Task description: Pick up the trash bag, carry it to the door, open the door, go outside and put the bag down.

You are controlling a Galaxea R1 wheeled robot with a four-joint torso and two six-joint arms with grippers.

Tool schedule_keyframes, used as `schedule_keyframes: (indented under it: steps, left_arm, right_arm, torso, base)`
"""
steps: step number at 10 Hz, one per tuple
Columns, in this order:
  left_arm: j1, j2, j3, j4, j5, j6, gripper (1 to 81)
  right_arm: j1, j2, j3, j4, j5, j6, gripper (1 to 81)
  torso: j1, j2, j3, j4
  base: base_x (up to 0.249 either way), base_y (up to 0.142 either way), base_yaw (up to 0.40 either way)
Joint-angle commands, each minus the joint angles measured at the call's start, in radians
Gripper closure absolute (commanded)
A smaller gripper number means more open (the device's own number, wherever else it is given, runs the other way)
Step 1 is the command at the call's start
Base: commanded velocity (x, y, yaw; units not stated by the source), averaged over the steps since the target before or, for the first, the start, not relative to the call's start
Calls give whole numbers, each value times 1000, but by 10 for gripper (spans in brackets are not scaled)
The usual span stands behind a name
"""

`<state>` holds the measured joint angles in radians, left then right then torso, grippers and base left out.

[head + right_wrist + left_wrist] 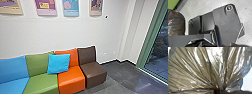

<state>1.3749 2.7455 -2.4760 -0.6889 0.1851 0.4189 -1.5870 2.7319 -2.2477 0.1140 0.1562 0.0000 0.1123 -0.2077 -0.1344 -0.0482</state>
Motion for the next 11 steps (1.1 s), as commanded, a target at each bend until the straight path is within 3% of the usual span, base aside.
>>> schedule_keyframes:
  steps: [1, 11]
  left_arm:
    - [-56, -13, 0, 23, 66, 6, 811]
    - [-55, -9, 0, 28, 70, 6, 811]
  right_arm:
    - [44, -4, -1, -10, -58, -3, 10]
    - [43, 16, -32, -10, -58, -5, 10]
  torso:
    - [0, 0, 0, 0]
    - [0, 0, 0, 0]
  base:
    - [0, 0, 0]
    - [0, 0, 0]
